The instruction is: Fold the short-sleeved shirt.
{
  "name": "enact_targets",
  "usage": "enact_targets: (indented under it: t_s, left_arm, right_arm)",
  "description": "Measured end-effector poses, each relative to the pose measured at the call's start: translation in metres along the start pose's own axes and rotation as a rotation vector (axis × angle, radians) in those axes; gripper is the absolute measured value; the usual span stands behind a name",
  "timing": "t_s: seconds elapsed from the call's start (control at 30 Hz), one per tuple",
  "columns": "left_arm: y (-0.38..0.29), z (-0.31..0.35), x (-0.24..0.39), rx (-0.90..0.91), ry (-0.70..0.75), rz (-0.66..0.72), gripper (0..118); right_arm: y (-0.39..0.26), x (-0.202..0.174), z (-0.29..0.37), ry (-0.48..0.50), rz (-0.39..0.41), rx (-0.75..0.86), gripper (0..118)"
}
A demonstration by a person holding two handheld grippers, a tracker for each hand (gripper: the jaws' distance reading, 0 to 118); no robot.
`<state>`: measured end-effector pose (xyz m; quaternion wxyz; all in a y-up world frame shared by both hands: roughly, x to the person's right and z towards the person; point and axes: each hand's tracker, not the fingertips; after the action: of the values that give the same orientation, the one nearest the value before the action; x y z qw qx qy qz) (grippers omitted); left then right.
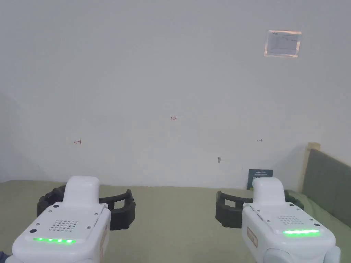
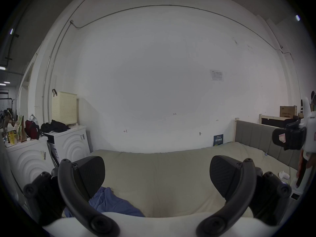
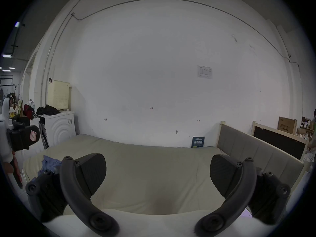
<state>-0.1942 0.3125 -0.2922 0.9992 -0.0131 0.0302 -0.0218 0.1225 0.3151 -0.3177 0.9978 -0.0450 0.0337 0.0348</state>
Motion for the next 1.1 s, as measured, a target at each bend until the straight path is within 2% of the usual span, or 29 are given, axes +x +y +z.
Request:
enact_targets:
  t_s: [0.03, 0.07, 0.1, 0.13, 0.17, 0.2, 0.27, 0.33, 0.4, 0.53, 0.73, 0.87, 1.1]
  left_arm:
    - [0.0, 0.0, 0.001, 0.001, 0.003, -0.001, 118]
    - [0.001, 0.001, 0.002, 0.006, 0.02, -0.006, 118]
    - [0.001, 0.0, 0.003, 0.005, 0.034, -0.013, 116]
    - [0.001, 0.0, 0.003, 0.001, 0.041, -0.013, 100]
    - [0.001, 0.0, 0.003, -0.001, 0.041, -0.014, 21]
    - [0.001, 0.001, 0.003, 0.004, 0.045, -0.016, 0]
    - [0.001, 0.0, 0.002, 0.007, 0.13, -0.068, 0]
    - [-0.004, 0.0, 0.0, -0.025, 0.067, -0.034, 0]
    - [-0.006, -0.001, 0.001, -0.032, 0.083, -0.042, 0]
    - [-0.006, 0.002, 0.002, -0.024, 0.073, -0.032, 0]
    - [-0.003, 0.005, -0.001, -0.009, 0.082, -0.028, 0]
    - [-0.002, 0.018, -0.028, -0.024, 0.141, -0.038, 0]
    - [-0.006, 0.082, -0.126, -0.053, 0.39, -0.053, 0]
  right_arm:
    - [0.0, 0.001, 0.0, 0.005, -0.008, -0.004, 114]
    - [-0.001, 0.003, 0.0, 0.02, -0.019, -0.009, 98]
    - [-0.001, 0.005, 0.001, 0.036, -0.031, -0.007, 73]
    - [-0.002, 0.005, 0.002, 0.032, -0.032, -0.001, 38]
    - [-0.002, 0.005, 0.002, 0.014, -0.03, 0.002, 0]
    - [-0.002, 0.006, 0.002, -0.001, -0.022, -0.005, 0]
    - [-0.001, 0.013, 0.008, -0.022, -0.033, 0.005, 0]
    - [0.003, 0.023, 0.012, 0.014, -0.061, 0.008, 0]
    - [-0.001, 0.014, 0.012, -0.016, -0.038, 0.011, 0]
    - [-0.003, 0.017, 0.011, -0.013, -0.045, 0.003, 0]
    - [-0.004, 0.008, 0.009, -0.029, 0.022, -0.011, 0]
    - [-0.001, -0.022, 0.001, 0.055, 0.022, -0.009, 0]
    - [0.002, -0.14, -0.016, 0.308, 0.057, 0.007, 0]
